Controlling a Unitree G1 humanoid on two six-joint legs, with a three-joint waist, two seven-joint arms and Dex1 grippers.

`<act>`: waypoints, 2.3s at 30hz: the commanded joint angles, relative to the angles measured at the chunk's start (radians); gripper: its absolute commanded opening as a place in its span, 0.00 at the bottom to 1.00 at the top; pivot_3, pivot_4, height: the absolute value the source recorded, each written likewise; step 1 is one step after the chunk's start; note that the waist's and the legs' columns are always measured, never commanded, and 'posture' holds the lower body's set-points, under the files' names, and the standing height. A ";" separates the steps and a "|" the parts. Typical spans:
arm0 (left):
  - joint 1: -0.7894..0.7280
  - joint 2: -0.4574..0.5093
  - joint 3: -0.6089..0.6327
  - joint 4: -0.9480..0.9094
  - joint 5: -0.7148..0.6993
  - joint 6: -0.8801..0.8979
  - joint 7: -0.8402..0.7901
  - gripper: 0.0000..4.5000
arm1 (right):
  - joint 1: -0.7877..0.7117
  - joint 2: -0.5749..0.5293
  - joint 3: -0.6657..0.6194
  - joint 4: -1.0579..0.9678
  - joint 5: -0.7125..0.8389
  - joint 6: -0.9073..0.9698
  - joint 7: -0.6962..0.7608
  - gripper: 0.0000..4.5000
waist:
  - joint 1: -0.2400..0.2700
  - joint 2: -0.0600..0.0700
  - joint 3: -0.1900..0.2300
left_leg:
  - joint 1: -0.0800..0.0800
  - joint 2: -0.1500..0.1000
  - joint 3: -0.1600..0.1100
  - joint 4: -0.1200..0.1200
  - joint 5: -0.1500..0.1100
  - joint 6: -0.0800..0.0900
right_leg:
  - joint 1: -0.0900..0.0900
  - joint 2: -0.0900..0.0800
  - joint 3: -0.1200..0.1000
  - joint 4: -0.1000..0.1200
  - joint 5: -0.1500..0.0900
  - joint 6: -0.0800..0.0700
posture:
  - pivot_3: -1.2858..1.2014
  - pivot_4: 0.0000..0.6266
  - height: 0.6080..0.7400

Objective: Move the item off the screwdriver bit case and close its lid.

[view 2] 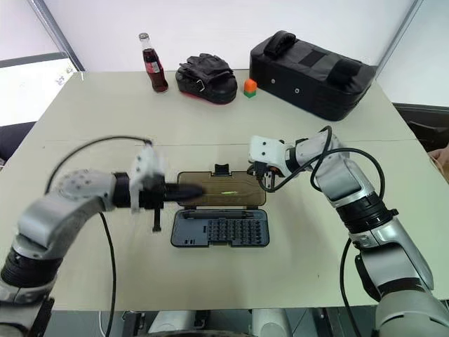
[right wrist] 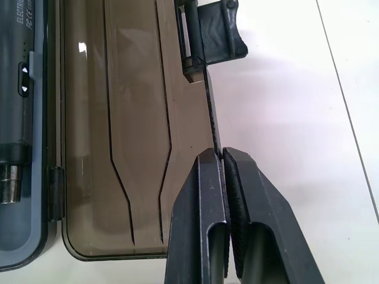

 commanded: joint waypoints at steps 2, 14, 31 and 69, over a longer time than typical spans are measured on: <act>-0.040 -0.014 0.135 0.000 -0.118 0.093 0.093 0.00 | 0.000 -0.018 -0.038 -0.058 0.027 0.005 0.000 0.02 | -0.004 0.000 0.000 | 0.000 0.000 0.000 0.000 0.000 0.000 | 0.000 0.000 0.000 0.000 0.000 0.000 | 0.52 0.24 1.00; 0.102 0.083 0.084 0.427 0.172 -0.202 0.092 0.00 | 0.011 -0.015 -0.029 -0.057 0.039 0.006 -0.020 0.02 | 0.000 0.000 0.001 | 0.001 -0.002 0.001 -0.001 0.003 -0.005 | -0.001 0.001 0.000 0.001 0.000 0.000 | 0.52 0.24 1.00; -0.054 -0.144 -0.131 0.748 0.310 -0.406 -0.085 0.00 | 0.005 -0.005 -0.029 -0.054 0.040 0.025 -0.046 0.02 | 0.001 0.000 0.001 | 0.000 -0.004 0.001 0.000 0.003 -0.006 | -0.001 -0.001 0.000 0.002 0.000 0.001 | 0.52 0.24 1.00; -0.203 -0.205 -0.051 0.751 0.209 -0.405 -0.275 0.00 | 0.262 -0.105 -0.482 -0.863 0.596 0.782 -0.162 0.99 | 0.003 -0.002 0.001 | 0.000 -0.003 -0.001 0.003 0.002 -0.004 | -0.001 -0.001 0.000 0.009 0.000 0.000 | 0.52 0.24 1.00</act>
